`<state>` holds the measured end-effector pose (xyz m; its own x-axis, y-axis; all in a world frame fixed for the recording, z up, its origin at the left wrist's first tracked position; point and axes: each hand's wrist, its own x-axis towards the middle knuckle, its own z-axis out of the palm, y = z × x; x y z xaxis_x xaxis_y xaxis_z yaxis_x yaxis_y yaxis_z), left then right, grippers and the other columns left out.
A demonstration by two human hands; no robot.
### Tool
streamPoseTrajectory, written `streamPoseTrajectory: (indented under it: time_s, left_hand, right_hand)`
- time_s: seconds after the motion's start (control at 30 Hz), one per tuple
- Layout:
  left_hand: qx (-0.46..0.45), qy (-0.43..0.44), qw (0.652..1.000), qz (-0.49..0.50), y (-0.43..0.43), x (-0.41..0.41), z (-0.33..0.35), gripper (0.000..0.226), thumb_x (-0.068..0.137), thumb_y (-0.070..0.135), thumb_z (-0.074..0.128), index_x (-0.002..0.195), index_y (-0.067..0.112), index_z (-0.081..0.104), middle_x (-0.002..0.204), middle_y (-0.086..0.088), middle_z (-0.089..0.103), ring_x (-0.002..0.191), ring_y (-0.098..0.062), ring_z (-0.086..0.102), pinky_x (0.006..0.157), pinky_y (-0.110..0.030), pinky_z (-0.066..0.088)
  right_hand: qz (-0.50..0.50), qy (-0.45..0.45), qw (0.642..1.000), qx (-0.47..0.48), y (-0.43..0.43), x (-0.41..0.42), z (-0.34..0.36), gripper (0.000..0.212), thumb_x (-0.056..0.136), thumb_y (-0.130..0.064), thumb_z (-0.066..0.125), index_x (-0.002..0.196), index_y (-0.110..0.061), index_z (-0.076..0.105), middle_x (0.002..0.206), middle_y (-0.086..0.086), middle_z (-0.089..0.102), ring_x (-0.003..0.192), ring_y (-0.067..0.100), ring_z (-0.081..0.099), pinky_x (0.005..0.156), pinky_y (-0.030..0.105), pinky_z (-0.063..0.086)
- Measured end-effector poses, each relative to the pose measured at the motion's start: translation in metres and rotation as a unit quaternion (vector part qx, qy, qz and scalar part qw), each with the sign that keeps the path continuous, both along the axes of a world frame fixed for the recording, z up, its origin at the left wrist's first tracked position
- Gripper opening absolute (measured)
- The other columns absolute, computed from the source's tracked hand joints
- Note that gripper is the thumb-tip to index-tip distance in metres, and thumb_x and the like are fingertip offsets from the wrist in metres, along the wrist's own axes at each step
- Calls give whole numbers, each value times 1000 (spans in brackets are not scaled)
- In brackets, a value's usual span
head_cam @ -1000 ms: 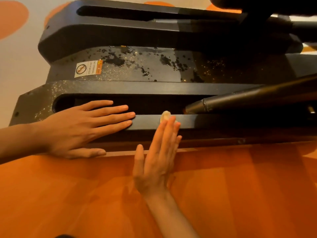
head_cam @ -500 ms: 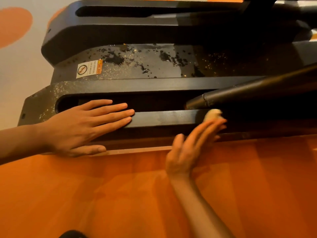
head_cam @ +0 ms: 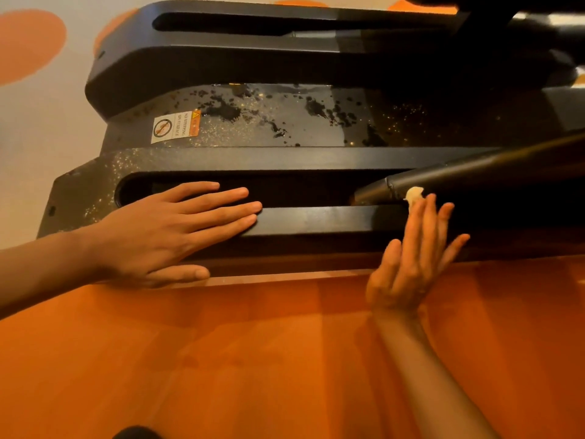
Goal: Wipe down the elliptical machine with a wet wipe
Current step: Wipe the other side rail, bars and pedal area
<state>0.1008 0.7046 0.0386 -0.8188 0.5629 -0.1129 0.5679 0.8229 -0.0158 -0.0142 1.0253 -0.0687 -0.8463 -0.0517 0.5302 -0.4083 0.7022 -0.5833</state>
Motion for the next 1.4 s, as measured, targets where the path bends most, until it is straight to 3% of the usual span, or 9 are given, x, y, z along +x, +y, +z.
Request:
streamPoseTrajectory:
  time_s: [0.3,0.4,0.53,0.73,0.9,1.03,1.2,1.3,1.4]
  left_hand:
    - [-8,-19,1000,6,-2,1,0,74,109,59,14,167,13,13,174,-6,12,161,-27,12,125,-51,17]
    - [-6,-27,1000,8,-2,0,2,73,109,59,13,167,15,11,175,-4,10,161,-26,11,126,-50,15]
    - [-9,-30,999,10,-1,-1,2,73,109,58,13,167,14,11,175,-4,11,161,-26,11,125,-51,16]
    - [-21,-32,999,13,1,-1,4,73,109,58,13,167,14,8,175,-4,9,161,-25,10,125,-52,15]
    - [-31,-41,999,13,0,-2,4,74,108,59,13,167,14,9,175,-4,9,161,-25,11,124,-54,16]
    - [-36,-39,998,15,1,-1,4,74,108,59,14,167,14,9,175,-4,9,161,-25,11,125,-53,15]
    - [-34,-42,998,19,1,-2,5,73,109,59,14,167,16,8,175,-3,9,161,-24,11,124,-52,16]
    - [-38,-39,998,16,1,-2,4,74,109,59,14,167,15,8,175,-3,9,161,-24,11,124,-52,16]
    - [-40,-36,998,17,0,-2,3,74,108,59,14,167,14,8,175,-4,9,161,-25,11,125,-52,15]
  right_hand:
    - [124,-76,987,-74,-87,77,36,64,94,-30,35,151,-1,43,153,13,46,149,28,34,127,53,9]
    - [116,-73,990,-23,-82,64,39,60,97,-34,33,148,-8,52,143,15,53,143,30,41,127,50,6]
    - [176,-20,983,47,-59,58,24,58,97,-29,36,149,-9,51,158,15,43,153,31,29,127,51,4]
    - [11,-33,999,-2,-7,19,1,61,99,-24,30,156,-4,36,166,21,23,158,31,10,127,56,2]
    - [-40,-74,994,-72,-16,27,-4,69,97,-25,32,160,3,19,168,25,8,158,34,2,128,52,0]
    - [35,-114,989,-88,-65,75,-1,77,97,-28,36,160,2,4,169,20,-8,158,36,-6,128,48,-4]
    - [189,-22,980,61,-64,91,-14,76,101,-35,34,163,-13,-3,172,8,-10,159,27,-4,128,45,-6]
    - [109,0,992,68,-32,54,-20,74,100,-29,34,164,-17,-1,171,6,-10,159,26,-5,127,49,-8]
    - [-6,-23,1000,13,-5,17,-12,67,100,-26,30,162,-5,13,169,16,6,158,30,0,125,59,-3]
